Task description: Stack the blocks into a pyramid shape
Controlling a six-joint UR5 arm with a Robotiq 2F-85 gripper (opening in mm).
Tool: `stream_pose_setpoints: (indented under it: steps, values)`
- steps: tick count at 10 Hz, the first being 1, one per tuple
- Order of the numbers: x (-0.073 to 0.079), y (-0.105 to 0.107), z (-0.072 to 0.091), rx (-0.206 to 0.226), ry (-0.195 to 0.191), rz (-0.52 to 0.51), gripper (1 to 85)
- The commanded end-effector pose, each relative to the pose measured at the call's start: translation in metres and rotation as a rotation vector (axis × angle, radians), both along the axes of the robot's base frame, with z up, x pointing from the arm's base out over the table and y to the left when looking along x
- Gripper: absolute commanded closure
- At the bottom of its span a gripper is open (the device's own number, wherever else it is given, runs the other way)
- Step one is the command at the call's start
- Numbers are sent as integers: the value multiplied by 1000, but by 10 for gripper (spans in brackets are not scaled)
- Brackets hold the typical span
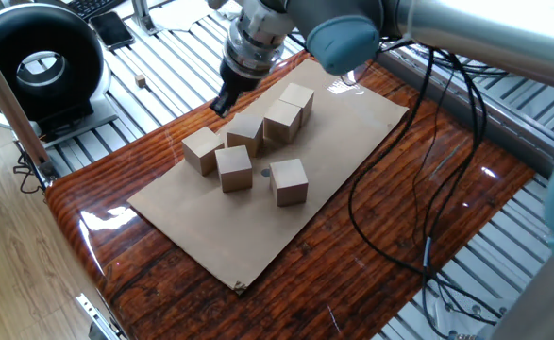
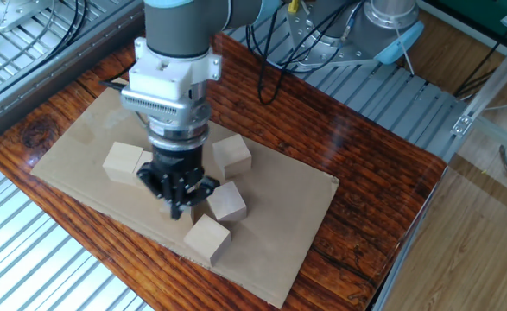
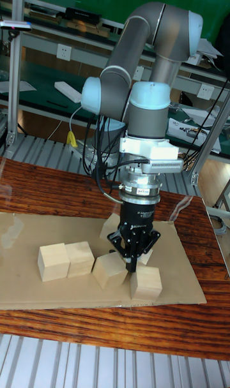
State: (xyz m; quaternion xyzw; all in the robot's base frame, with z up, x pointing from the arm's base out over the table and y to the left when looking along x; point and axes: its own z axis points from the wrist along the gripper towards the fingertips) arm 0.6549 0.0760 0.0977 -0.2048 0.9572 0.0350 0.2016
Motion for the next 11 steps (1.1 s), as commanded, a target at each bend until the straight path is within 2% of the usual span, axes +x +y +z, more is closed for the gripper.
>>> stream_pose_setpoints:
  steps: [1,2,3,4,5,6,8,9,11]
  values:
    - [26,-4,0,-1,-54,15,847]
    - [34,-3,-3,8,-67,19,847]
    - [35,-2,-7,19,-60,23,847]
    - [28,-2,-13,15,-27,36,847]
    - [16,-3,-21,11,25,42,847]
    - [8,-1,-30,23,69,40,847]
    - [-6,-3,-43,21,137,60,847]
    - [-11,-7,-46,-3,156,74,847]
    - [-17,-9,-50,-12,180,85,847]
